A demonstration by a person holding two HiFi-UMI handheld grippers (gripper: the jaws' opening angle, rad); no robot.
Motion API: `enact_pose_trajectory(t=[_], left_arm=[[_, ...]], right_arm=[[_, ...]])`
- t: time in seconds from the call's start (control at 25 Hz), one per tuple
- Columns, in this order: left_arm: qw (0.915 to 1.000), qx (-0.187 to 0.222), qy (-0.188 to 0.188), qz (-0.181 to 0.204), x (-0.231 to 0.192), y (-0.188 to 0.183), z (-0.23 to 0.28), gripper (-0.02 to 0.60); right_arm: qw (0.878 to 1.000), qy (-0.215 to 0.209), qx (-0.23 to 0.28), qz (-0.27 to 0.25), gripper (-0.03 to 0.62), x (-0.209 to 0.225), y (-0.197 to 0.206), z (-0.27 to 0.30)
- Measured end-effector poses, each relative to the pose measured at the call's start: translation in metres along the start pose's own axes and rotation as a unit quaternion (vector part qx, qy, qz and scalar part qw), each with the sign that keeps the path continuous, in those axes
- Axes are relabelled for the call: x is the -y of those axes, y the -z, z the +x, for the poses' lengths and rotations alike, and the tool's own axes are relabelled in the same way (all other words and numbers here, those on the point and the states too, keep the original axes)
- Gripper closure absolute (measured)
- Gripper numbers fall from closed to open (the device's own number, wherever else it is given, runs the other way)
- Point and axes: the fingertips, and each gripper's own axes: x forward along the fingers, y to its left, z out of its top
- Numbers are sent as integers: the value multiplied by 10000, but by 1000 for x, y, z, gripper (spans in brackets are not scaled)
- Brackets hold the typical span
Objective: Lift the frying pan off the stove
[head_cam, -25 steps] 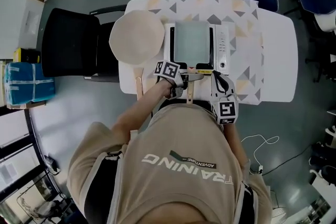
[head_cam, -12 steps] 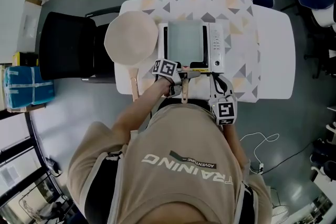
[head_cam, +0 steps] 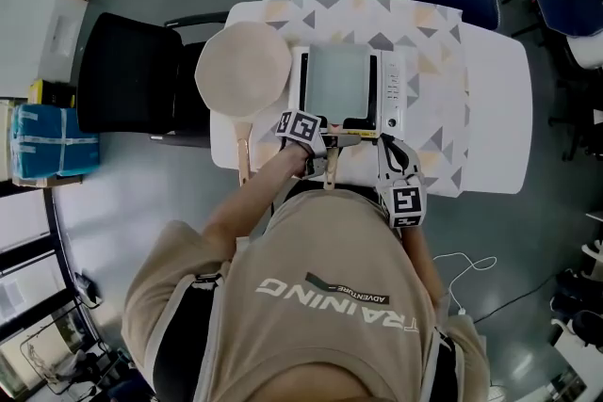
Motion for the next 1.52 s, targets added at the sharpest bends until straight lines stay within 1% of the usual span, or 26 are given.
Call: enact_pose_trajectory(t=[0.24,0.4,0.6,0.76,0.96,1.16,1.32,1.52], left_arm=[[10000,-56,16,25,9,1,-1,479],[9999,32,121,5,20,-2,0,474],[9995,-26,-10,307,28,-4,0,468],[9991,-44,66,410,45,-1,0,468],[9990,68,264,359,72,0,-9,466],[9988,219,142,420,80,-5,-20,466],[9988,279,106,390,87,-2,-29,465],[9978,273,108,602,102,4,-36,463]], right_arm=[[10000,-88,6,-1,595,3,1,0],[9999,-100,21,17,594,6,2,-2],[9999,-103,62,25,595,11,4,-4],[9999,-76,116,26,595,16,2,-6],[9997,-79,229,100,595,22,-8,-11],[9994,-59,332,87,595,29,-19,-17],[9992,-79,393,93,595,28,-30,-25],[9985,-87,537,10,595,26,-44,-29]])
